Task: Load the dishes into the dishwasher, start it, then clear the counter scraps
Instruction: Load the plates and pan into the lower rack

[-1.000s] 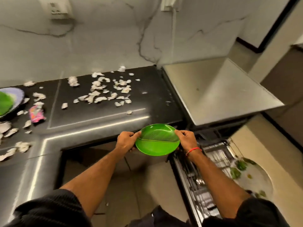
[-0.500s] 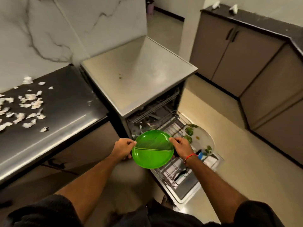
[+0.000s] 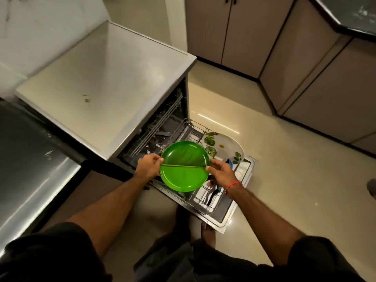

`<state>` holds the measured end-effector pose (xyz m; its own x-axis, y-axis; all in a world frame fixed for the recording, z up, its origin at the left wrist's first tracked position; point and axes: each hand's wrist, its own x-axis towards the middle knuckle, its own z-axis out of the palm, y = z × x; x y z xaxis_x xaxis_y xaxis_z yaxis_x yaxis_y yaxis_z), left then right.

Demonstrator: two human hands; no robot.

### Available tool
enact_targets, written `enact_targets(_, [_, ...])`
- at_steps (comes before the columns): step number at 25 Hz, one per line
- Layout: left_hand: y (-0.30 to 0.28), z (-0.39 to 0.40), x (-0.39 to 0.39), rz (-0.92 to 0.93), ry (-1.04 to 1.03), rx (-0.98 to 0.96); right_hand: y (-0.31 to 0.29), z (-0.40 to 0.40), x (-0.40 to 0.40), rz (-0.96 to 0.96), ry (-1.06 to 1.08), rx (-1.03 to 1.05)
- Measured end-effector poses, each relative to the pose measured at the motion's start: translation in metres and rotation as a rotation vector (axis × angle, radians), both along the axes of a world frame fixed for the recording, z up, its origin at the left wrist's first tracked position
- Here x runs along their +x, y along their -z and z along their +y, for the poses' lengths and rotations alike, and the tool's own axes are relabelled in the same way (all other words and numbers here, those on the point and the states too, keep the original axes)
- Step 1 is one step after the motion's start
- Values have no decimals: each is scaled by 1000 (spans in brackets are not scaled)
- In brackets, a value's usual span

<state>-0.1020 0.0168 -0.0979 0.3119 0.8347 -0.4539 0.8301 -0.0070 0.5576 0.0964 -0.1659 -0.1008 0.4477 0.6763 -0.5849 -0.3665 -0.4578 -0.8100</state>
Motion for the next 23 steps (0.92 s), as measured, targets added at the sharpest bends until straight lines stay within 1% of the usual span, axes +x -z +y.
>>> enact_targets(4, [27, 50, 40, -35, 51, 0, 19, 40, 12, -32, 66, -53])
enact_targets(6, [55, 79, 65, -75, 50, -55, 40, 66, 25, -20, 90, -63])
enact_targets(8, [95, 106, 90, -99, 7, -130, 70, 94, 40, -20, 61, -80])
enact_targets(10, [140, 131, 113, -119, -78, -173, 106, 120, 54, -16, 40, -83])
enact_targets(12, [184, 153, 126, -118, -117, -211, 143, 139, 65, -3, 50, -54])
enact_targets(14, [236, 176, 142, -131, -152, -266, 197, 154, 74, 21, 71, -47])
enact_targets(16, [269, 188, 152, -150, -196, -281, 240, 160, 77, 18, 78, -22])
enact_targets(19, [321, 198, 166, -137, -142, -255, 320, 169, 75, 1, 73, 26])
enact_targets(21, [343, 199, 173, -92, -86, -220, 362, 173, 72, 0, 59, 42])
enact_targets(23, [368, 204, 179, -90, -37, -191, 396, 176, 70, -16, 60, 69])
